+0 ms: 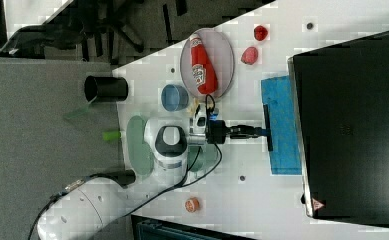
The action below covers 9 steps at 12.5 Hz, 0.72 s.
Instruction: Flap open oven.
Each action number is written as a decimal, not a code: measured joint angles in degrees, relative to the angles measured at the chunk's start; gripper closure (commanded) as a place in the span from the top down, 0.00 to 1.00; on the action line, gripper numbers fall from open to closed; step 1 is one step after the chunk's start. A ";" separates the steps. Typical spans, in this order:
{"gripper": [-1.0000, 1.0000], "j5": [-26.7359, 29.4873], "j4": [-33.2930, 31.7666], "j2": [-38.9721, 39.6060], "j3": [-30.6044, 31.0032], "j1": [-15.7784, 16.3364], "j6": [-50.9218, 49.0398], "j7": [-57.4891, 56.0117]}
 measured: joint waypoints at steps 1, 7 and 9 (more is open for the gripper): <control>0.17 0.06 0.56 0.06 0.45 0.41 -0.11 0.57; 0.17 20.79 1.57 -8.42 0.97 0.62 0.90 1.80; 0.17 28.80 1.79 -16.25 0.76 0.41 0.48 1.87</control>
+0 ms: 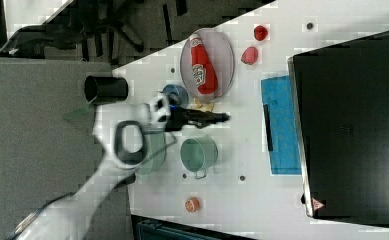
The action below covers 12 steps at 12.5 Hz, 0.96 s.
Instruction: Flap open oven.
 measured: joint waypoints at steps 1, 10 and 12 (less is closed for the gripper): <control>0.17 2.52 0.22 -3.99 -0.45 -0.03 -0.50 0.00; 0.17 15.35 7.61 -25.26 -4.80 -1.09 -26.42 0.05; 0.17 15.81 8.95 -28.05 -4.55 -0.99 -33.72 0.96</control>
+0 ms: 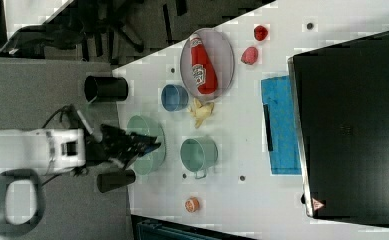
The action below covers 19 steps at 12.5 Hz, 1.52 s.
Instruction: Flap open oven.
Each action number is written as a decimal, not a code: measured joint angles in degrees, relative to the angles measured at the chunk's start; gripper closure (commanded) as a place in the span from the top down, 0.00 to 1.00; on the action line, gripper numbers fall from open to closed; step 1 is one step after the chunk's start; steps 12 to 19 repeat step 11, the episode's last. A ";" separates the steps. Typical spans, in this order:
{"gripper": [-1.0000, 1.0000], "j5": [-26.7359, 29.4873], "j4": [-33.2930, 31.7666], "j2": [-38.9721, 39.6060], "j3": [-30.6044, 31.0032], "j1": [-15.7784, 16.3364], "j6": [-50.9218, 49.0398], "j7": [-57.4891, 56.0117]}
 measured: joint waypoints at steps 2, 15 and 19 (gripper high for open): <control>0.17 -0.03 1.62 -1.63 -0.10 -0.11 -2.99 1.55; 0.17 -0.29 1.57 -1.96 0.10 0.17 -3.08 3.89; 0.17 -0.29 1.57 -1.96 0.10 0.17 -3.08 3.89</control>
